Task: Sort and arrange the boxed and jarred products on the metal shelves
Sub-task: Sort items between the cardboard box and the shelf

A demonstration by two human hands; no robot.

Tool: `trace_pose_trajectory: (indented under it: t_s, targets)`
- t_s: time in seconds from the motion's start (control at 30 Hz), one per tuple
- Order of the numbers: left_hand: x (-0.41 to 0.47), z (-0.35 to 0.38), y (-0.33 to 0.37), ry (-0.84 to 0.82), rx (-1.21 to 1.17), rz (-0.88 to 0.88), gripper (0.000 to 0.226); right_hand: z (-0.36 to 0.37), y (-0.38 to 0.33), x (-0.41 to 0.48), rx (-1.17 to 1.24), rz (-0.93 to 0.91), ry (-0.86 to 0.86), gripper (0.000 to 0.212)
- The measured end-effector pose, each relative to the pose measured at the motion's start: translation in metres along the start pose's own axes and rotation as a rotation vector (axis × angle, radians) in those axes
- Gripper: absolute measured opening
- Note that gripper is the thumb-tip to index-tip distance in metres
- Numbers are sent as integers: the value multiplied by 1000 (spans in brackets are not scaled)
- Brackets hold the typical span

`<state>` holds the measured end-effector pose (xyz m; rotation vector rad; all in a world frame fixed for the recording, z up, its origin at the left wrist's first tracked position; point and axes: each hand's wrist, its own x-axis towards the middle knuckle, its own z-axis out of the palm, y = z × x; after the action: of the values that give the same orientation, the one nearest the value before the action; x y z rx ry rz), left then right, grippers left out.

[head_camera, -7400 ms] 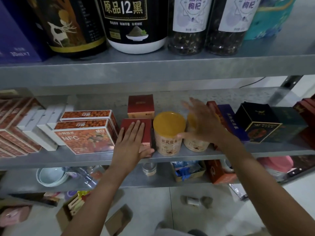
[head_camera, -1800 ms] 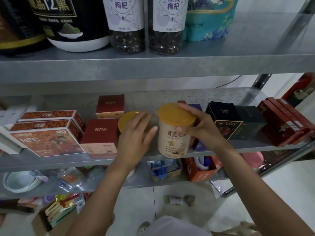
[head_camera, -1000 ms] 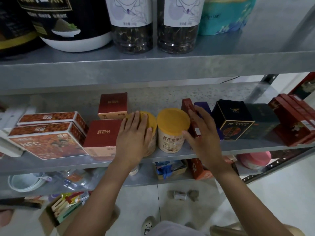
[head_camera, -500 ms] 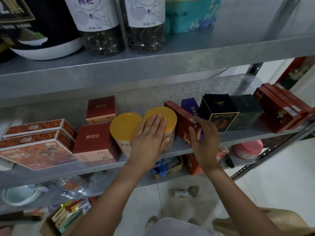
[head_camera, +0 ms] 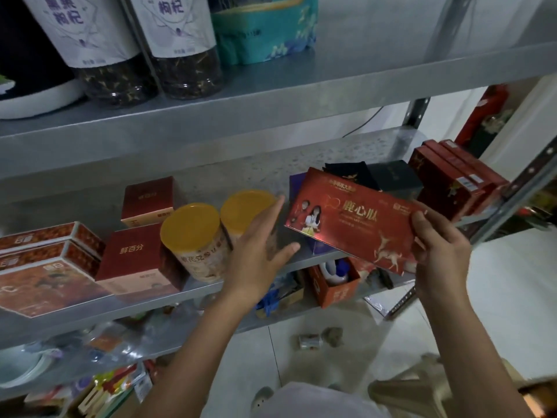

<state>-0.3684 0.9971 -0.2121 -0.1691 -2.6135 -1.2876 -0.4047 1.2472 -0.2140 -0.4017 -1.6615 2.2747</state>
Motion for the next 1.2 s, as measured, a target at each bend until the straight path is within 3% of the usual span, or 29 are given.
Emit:
trace_pose_trajectory:
  t_s: [0.2, 0.33, 0.5, 0.57, 0.63, 0.7, 0.83, 0.93, 1.03, 1.2]
  targets:
    - [-11, 16, 28, 128, -251, 33, 64, -24, 0, 3, 58, 166, -70, 15]
    - [-14, 20, 40, 204, -271, 67, 64, -30, -2, 6, 68, 202, -125, 18]
    - [-15, 22, 42, 212, -377, -50, 28, -38, -6, 7, -43, 139, -285, 31]
    - [-17, 25, 40, 164, -481, -112, 20, -41, -8, 7, -28, 147, -384, 46]
    - [-17, 29, 38, 113, -550, -162, 18, -45, -10, 8, -19, 109, -495, 57]
    - [-18, 33, 36, 78, -574, -202, 19, -45, -12, 7, 34, 71, -564, 50]
    - [-17, 41, 39, 31, -616, -270, 39, -43, -14, 4, 94, 45, -507, 53]
    - [-16, 47, 44, -79, -465, -203, 53, -45, -17, 2, 85, 68, -369, 71]
    - [-13, 54, 47, -130, -126, -76, 56, -52, -17, 2, 96, 83, -306, 84]
    - [-13, 70, 49, 28, 119, 105, 46, -62, -20, 0, 131, 55, -333, 60]
